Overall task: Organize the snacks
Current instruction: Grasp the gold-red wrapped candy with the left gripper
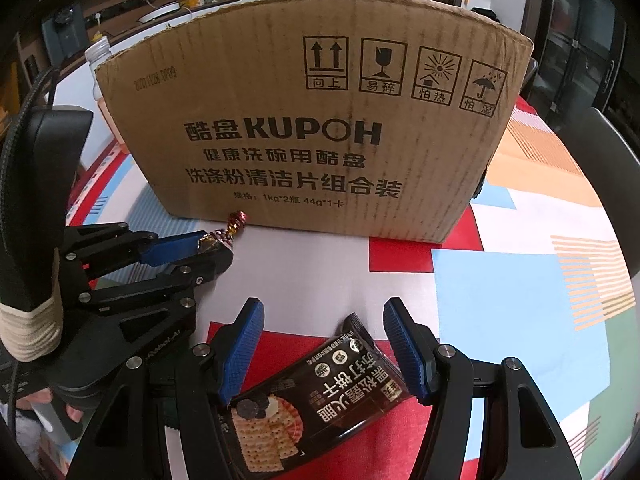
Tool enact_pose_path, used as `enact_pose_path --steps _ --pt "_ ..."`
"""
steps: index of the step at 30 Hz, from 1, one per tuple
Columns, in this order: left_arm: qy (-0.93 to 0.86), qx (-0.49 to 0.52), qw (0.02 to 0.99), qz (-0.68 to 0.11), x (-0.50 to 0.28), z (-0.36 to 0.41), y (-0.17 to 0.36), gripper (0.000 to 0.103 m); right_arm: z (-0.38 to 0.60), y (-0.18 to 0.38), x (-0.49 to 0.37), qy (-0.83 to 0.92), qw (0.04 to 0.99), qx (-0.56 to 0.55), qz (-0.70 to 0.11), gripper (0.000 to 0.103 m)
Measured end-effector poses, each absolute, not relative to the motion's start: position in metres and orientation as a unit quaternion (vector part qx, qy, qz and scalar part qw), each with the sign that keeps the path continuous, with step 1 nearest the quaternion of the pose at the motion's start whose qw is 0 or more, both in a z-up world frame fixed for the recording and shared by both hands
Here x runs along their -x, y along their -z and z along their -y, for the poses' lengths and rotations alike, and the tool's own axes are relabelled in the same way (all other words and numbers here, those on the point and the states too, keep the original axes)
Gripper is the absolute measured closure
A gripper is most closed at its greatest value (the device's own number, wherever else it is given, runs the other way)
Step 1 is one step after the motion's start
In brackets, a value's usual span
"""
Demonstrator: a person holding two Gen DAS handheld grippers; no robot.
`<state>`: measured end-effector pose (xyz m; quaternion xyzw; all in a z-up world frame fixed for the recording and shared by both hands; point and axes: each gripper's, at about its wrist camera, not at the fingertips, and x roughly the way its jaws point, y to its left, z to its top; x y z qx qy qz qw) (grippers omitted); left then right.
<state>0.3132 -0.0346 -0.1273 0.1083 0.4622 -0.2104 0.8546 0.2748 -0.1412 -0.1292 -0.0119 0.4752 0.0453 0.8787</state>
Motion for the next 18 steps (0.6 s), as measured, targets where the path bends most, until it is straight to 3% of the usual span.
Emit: enact_pose_path --steps 18 --pt "0.118 -0.053 0.889 -0.440 -0.255 -0.028 0.089 0.084 0.099 0.111 -0.257 -0.104 0.879 0.024 -0.465 0.040"
